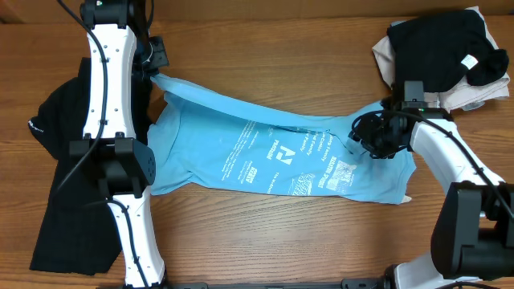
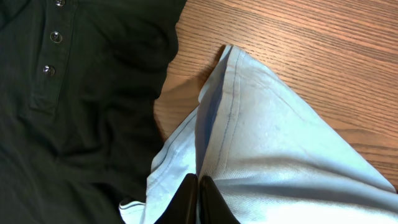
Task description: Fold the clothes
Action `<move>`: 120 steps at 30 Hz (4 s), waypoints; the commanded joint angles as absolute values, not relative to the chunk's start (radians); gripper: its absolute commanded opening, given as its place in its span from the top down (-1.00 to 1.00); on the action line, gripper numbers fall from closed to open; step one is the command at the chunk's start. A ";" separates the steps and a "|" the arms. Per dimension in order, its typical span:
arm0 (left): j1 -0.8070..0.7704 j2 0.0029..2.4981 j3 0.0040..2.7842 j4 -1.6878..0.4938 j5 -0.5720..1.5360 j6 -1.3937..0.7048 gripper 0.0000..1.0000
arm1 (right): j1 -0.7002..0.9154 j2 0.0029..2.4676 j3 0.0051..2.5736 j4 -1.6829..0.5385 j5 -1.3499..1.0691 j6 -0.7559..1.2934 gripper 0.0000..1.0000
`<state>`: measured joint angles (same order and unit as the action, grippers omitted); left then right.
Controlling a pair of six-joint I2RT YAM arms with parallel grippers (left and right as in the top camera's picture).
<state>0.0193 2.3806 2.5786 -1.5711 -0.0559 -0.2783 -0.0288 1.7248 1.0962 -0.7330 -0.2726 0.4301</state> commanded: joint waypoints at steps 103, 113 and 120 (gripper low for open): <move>0.027 1.551 2.634 -1.566 -0.513 -0.184 0.92 | -0.370 1.233 2.251 -1.315 -0.322 0.126 0.92; 0.098 1.989 2.597 -1.489 -0.496 -0.187 0.91 | -0.215 1.721 2.177 -1.232 -0.395 0.077 0.92; 0.088 2.262 2.597 -1.316 -0.413 -0.149 0.92 | -0.078 2.046 2.177 -1.061 -0.294 0.111 0.92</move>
